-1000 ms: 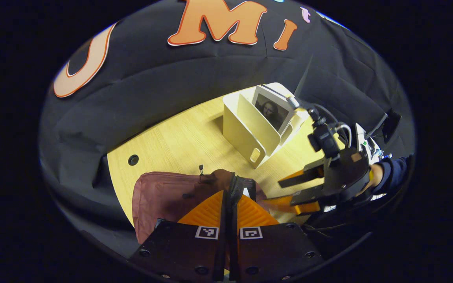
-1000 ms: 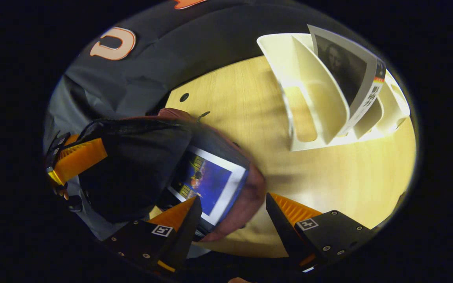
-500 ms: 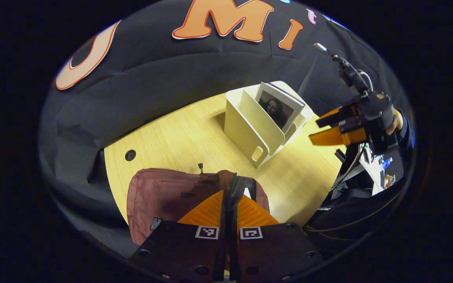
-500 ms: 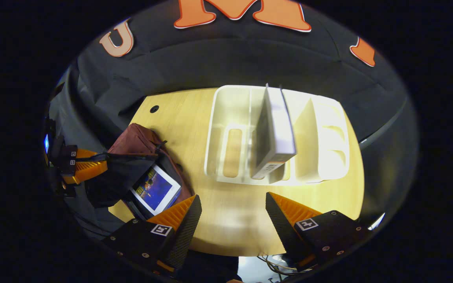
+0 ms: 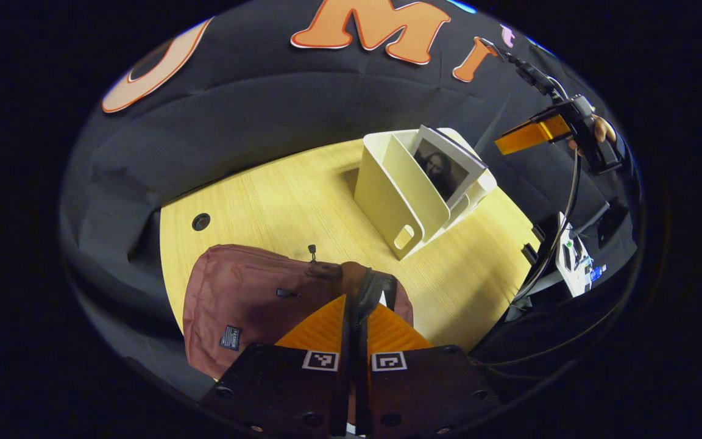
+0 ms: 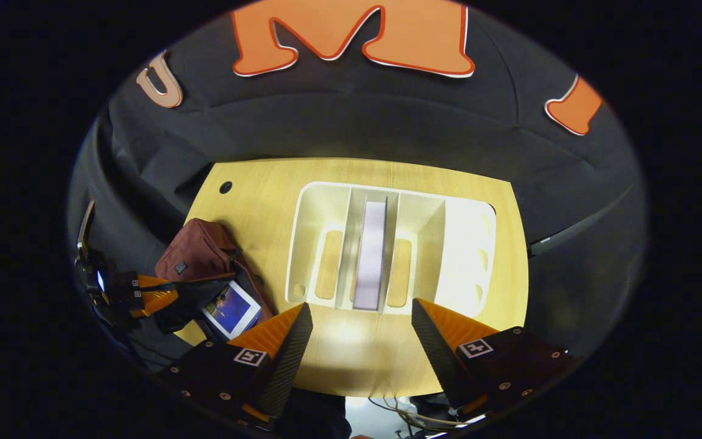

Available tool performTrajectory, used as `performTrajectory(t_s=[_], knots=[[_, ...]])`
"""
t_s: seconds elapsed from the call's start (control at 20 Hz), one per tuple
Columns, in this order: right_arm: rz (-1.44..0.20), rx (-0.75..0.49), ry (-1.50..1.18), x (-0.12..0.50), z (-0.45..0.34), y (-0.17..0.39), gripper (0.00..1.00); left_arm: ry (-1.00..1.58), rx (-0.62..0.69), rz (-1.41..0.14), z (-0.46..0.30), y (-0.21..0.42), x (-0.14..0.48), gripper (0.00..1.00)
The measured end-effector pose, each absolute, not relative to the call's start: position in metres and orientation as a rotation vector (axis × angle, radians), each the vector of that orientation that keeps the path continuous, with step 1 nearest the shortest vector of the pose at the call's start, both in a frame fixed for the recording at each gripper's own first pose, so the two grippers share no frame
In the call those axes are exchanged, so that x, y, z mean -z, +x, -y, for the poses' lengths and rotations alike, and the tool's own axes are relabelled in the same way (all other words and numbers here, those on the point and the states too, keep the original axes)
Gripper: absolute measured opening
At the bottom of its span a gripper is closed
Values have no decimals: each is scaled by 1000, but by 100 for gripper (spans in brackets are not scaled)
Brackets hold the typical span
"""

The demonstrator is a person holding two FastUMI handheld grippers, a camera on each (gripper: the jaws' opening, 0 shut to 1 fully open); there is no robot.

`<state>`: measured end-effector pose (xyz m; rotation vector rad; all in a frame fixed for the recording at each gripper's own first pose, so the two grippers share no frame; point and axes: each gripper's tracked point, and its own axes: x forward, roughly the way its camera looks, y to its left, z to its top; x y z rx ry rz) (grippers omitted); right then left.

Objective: Open the schoolbag, grab two books from the bookshelf and put them into the schoolbag.

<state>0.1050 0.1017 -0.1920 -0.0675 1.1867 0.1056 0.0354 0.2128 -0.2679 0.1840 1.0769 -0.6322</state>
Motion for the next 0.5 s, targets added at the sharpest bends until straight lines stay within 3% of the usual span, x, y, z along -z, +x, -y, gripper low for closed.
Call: performTrajectory(t_s=[0.5], knots=[[-1349, -135, -93, 284, -100, 170, 98, 138, 507, -1164, -220, 30, 285, 6]])
